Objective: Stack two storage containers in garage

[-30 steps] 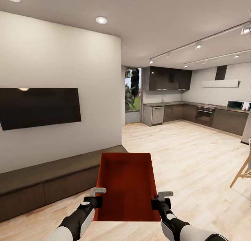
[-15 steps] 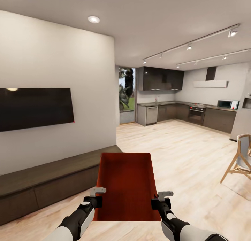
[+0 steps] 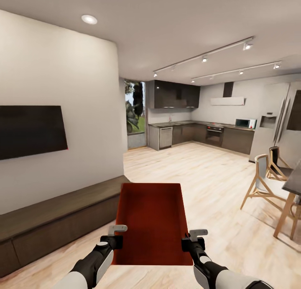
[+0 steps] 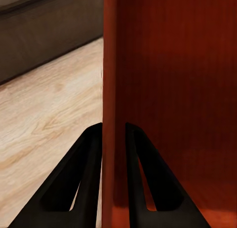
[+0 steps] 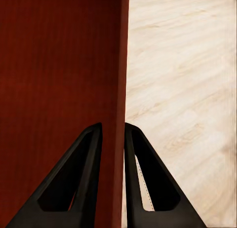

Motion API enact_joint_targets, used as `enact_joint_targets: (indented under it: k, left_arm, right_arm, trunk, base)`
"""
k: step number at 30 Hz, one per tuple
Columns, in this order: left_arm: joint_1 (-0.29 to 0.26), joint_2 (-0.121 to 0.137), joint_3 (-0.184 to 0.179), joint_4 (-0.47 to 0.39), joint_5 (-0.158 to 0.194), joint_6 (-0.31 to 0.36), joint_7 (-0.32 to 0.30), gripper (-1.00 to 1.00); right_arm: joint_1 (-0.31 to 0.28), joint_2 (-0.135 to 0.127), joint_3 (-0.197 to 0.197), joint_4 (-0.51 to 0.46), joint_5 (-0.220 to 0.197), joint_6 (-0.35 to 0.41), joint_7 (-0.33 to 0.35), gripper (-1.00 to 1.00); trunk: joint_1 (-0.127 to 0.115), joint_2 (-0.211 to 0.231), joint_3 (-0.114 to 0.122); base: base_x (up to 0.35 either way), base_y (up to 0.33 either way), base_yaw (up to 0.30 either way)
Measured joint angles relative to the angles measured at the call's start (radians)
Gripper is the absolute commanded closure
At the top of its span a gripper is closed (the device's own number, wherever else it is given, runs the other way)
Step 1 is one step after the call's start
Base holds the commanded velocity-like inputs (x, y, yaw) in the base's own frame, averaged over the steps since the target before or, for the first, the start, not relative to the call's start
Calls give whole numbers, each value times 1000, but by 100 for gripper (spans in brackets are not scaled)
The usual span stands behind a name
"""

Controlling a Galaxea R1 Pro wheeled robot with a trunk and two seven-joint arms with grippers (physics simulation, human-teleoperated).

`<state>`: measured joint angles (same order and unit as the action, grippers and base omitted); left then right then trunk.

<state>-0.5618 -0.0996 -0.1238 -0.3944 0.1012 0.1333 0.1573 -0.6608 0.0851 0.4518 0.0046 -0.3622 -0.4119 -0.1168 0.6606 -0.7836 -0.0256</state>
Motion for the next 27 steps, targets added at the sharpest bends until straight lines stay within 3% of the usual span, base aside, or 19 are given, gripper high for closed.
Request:
enact_joint_targets:
  k: [27]
  left_arm:
    - [0, -1, 1, 0, -2, 0, 0, 100]
  right_arm:
    - [0, 0, 0, 0, 0, 1, 0, 100]
  trunk:
    - [0, 0, 0]
  base:
    - [0, 0, -278]
